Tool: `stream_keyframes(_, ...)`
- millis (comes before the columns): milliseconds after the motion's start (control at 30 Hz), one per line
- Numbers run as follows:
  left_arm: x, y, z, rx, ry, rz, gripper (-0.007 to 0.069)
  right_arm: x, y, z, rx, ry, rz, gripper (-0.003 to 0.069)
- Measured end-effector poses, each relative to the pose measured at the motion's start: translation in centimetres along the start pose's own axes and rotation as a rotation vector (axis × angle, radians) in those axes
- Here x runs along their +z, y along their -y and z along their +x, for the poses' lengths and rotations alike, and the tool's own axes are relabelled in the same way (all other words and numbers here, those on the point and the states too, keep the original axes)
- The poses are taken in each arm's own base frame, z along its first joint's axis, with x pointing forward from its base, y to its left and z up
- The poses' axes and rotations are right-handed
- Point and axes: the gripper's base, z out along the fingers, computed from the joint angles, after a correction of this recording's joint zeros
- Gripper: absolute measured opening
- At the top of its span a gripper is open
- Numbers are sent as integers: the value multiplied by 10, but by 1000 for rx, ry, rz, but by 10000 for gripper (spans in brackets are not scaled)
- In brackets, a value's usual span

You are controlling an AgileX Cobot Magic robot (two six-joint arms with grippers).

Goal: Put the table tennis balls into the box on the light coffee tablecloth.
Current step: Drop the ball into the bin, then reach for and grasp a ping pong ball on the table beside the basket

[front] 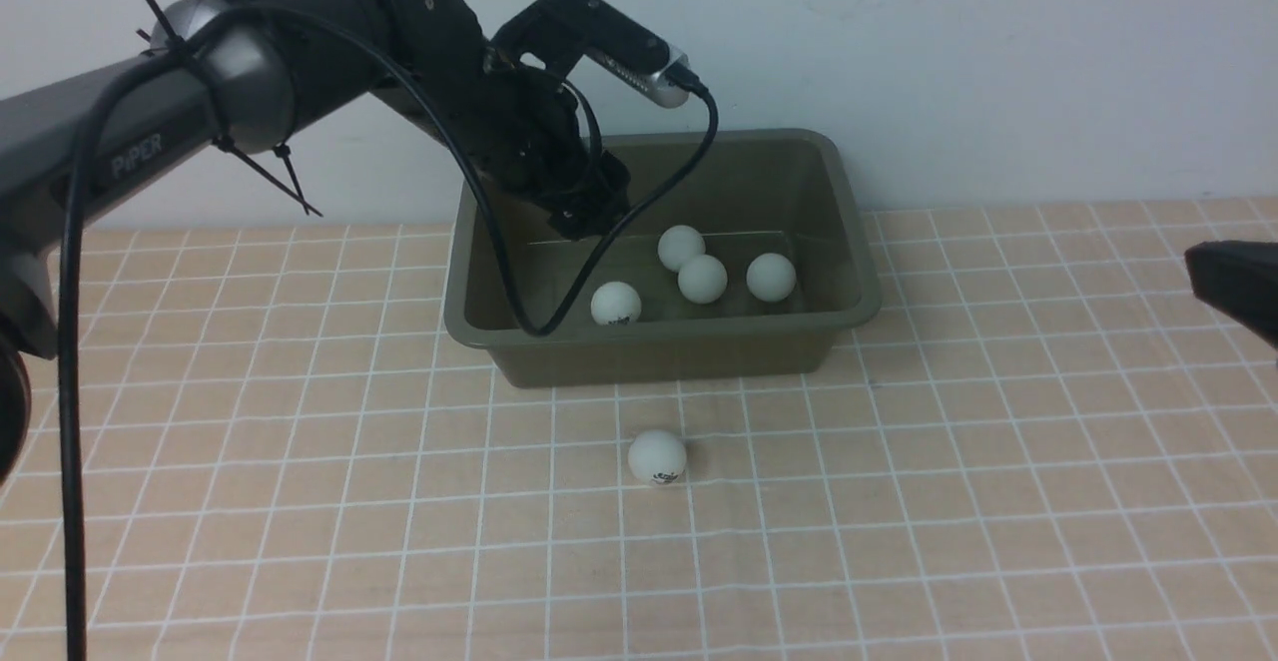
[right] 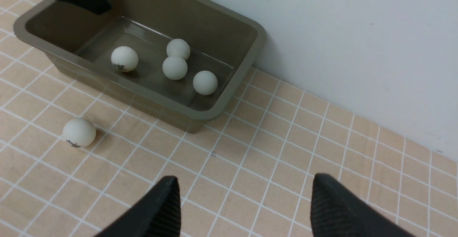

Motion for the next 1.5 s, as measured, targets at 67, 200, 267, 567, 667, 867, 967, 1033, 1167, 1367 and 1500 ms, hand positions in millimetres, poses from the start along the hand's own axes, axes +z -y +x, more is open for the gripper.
stream_keyframes(67,-2,4,2,-17,-22,39,506,0,0,0,0,0,0,449)
stream_keyframes(200,-15,13,3,-40,-70,119,466,0,0,0,0,0,0,449)
stream_keyframes(267,-24,19,4,-56,-102,165,438,0,0,0,0,0,0,449)
stream_keyframes(567,-47,41,4,-165,-166,388,318,0,0,0,0,0,0,449)
stream_keyframes(667,-49,45,1,-197,-146,434,296,0,0,0,0,0,0,449)
stream_keyframes(867,-60,50,5,-223,-145,443,239,0,0,1,0,-9,0,449)
stream_keyframes(967,-74,54,6,-220,-135,437,220,0,0,2,0,-17,0,449)
stream_keyframes(1033,-87,58,9,-214,-122,433,213,0,0,2,0,-21,0,449)
stream_keyframes(1167,-112,69,21,-224,-119,432,213,0,0,3,0,-36,-1,449)
stream_keyframes(1367,-115,93,56,-266,-201,490,213,0,-1,4,6,-44,-6,449)
stream_keyframes(1500,-89,109,71,-274,-234,520,223,0,-1,4,6,-44,-6,449)
